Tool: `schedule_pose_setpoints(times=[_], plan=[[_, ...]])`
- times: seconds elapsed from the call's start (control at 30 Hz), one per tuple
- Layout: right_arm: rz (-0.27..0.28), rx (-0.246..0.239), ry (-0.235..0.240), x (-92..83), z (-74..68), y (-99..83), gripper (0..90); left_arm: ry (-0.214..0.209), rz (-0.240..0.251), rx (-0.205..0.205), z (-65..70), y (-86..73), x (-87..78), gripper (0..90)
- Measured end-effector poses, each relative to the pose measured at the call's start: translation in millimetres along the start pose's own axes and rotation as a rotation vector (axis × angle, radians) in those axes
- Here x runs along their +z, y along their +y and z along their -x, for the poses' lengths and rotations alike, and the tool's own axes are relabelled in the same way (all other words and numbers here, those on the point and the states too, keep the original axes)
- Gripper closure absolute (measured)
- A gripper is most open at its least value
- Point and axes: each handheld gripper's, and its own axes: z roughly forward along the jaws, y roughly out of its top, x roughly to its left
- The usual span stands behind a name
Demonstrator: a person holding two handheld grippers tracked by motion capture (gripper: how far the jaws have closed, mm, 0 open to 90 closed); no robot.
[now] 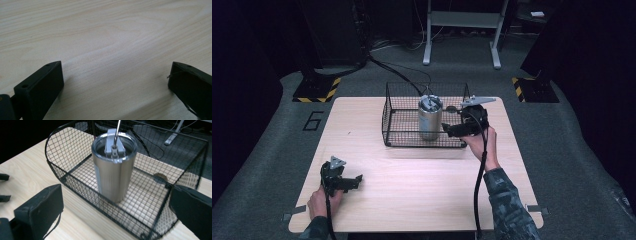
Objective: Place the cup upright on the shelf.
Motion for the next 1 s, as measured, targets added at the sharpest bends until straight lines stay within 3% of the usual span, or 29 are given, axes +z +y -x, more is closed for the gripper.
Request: schedule_pose_setpoints(times=[0.57, 0.8, 1.0], plan=[[-0.013, 0.041, -0.093, -54.7, 28.6, -65.9, 0.0, 0.001, 0.001, 0.000, 0.0, 0.0, 0.0, 0.1], [-0.038, 0.110, -0.132, -67.5, 42.1, -111.1, 0.0, 0.000, 0.000, 0.000, 0.0, 0.0, 0.0, 0.1], [-0.080, 0.185, -0.162, -67.2, 53.7, -162.9, 0.0, 0.000, 0.000, 0.000, 0.0, 0.1, 0.0, 0.1]])
